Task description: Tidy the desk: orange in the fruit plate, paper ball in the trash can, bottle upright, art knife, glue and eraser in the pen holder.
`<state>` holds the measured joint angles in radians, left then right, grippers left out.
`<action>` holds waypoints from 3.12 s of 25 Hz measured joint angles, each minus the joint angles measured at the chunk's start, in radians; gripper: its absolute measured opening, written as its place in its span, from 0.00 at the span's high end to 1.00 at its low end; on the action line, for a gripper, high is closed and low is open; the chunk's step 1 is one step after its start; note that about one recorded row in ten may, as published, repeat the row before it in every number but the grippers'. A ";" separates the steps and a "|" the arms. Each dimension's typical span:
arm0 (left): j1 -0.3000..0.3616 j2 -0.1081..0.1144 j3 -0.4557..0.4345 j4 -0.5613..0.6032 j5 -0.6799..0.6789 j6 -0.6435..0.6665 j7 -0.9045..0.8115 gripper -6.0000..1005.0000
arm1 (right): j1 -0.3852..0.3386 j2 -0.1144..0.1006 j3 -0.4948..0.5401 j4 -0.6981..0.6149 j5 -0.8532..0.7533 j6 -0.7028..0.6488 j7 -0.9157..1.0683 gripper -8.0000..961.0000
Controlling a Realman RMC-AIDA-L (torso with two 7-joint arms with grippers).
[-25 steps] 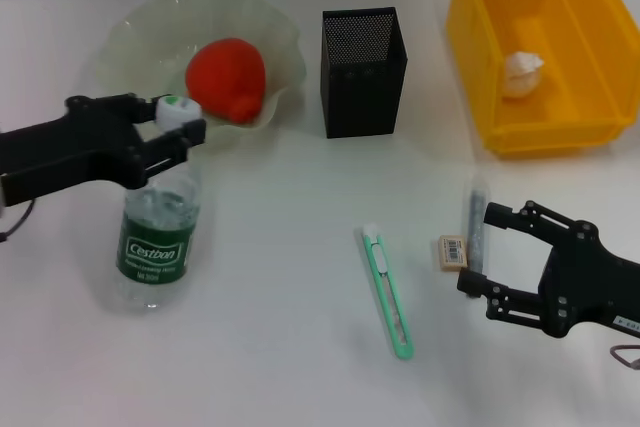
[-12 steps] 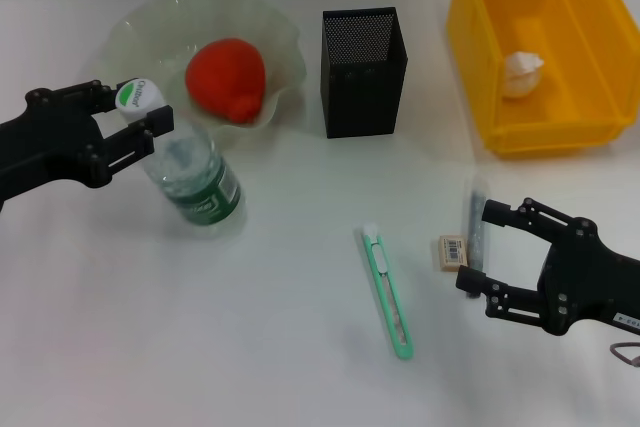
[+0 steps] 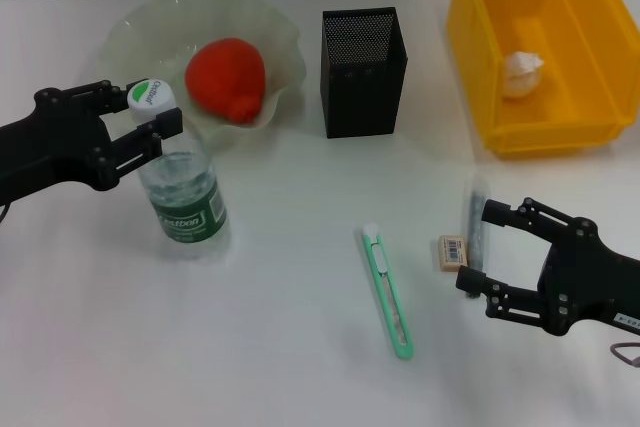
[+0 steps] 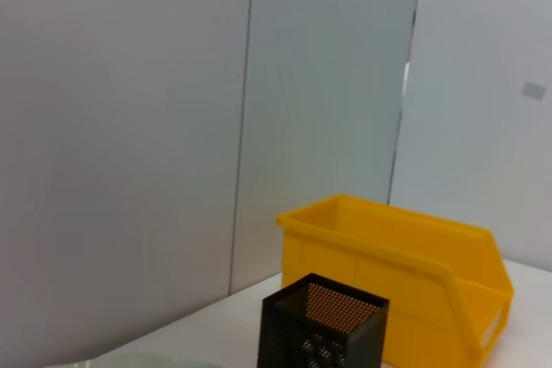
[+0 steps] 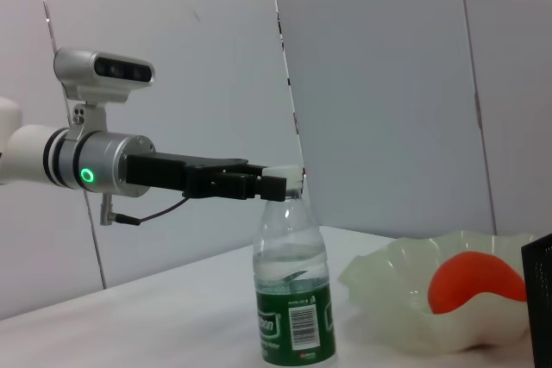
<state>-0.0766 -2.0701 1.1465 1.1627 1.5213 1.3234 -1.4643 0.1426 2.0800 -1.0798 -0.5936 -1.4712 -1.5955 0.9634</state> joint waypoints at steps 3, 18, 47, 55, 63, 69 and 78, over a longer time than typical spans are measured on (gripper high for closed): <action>-0.004 -0.001 0.000 0.000 0.000 0.003 0.001 0.55 | 0.000 0.000 0.000 0.000 0.000 0.000 0.000 0.12; 0.005 -0.001 -0.048 -0.012 -0.107 0.073 0.104 0.29 | -0.007 -0.001 0.000 -0.013 0.000 -0.003 0.018 0.12; -0.097 0.000 -0.114 -0.602 0.035 0.381 0.646 0.22 | 0.364 0.008 -0.633 -0.998 -1.070 0.138 1.907 0.12; -0.099 0.001 -0.110 -0.604 0.036 0.363 0.640 0.22 | 0.403 0.009 -0.713 -0.834 -1.041 0.276 1.929 0.13; -0.105 0.001 -0.108 -0.617 0.037 0.355 0.644 0.22 | 0.436 0.011 -0.748 -0.710 -0.996 0.367 1.926 0.14; -0.113 0.002 -0.108 -0.634 0.037 0.353 0.647 0.22 | 0.456 0.011 -0.767 -0.666 -0.987 0.383 1.926 0.16; -0.126 0.001 -0.108 -0.653 0.037 0.353 0.648 0.22 | 0.484 0.011 -0.790 -0.629 -0.987 0.385 1.929 0.36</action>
<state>-0.2030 -2.0689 1.0384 0.5095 1.5584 1.6764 -0.8166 0.6264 2.0909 -1.8701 -1.2223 -2.4585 -1.2102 2.8919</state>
